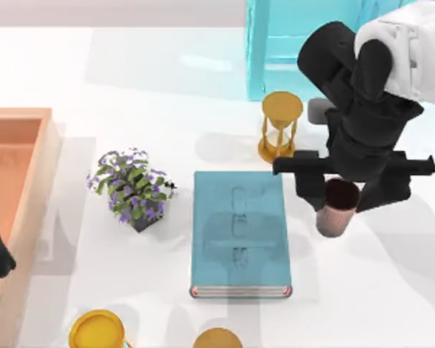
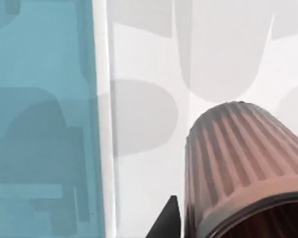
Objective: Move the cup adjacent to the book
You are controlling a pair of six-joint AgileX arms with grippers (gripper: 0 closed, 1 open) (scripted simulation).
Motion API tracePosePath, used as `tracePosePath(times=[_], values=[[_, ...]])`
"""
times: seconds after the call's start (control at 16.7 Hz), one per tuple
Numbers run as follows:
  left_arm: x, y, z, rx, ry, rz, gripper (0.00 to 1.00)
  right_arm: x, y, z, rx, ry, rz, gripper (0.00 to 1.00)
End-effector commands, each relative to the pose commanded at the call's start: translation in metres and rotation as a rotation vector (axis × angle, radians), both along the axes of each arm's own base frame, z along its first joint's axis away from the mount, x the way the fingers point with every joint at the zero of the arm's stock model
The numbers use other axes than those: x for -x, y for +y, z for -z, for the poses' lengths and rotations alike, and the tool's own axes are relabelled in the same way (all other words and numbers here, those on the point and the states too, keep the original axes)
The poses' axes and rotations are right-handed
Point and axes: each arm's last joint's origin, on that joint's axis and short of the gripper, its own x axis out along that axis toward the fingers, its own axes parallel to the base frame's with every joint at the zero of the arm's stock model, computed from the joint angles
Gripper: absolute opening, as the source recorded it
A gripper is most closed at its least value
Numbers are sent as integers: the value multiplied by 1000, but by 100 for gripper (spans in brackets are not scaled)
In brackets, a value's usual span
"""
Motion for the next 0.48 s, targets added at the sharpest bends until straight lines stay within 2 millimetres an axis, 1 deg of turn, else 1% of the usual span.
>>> tracePosePath(times=[0.24, 0.3, 0.48], values=[[0, 0, 0, 0, 0, 0, 100, 0, 0, 0, 0, 0, 0, 98], [0, 0, 0, 0, 0, 0, 100, 0, 0, 0, 0, 0, 0, 100], [0, 0, 0, 0, 0, 0, 100, 0, 0, 0, 0, 0, 0, 100]])
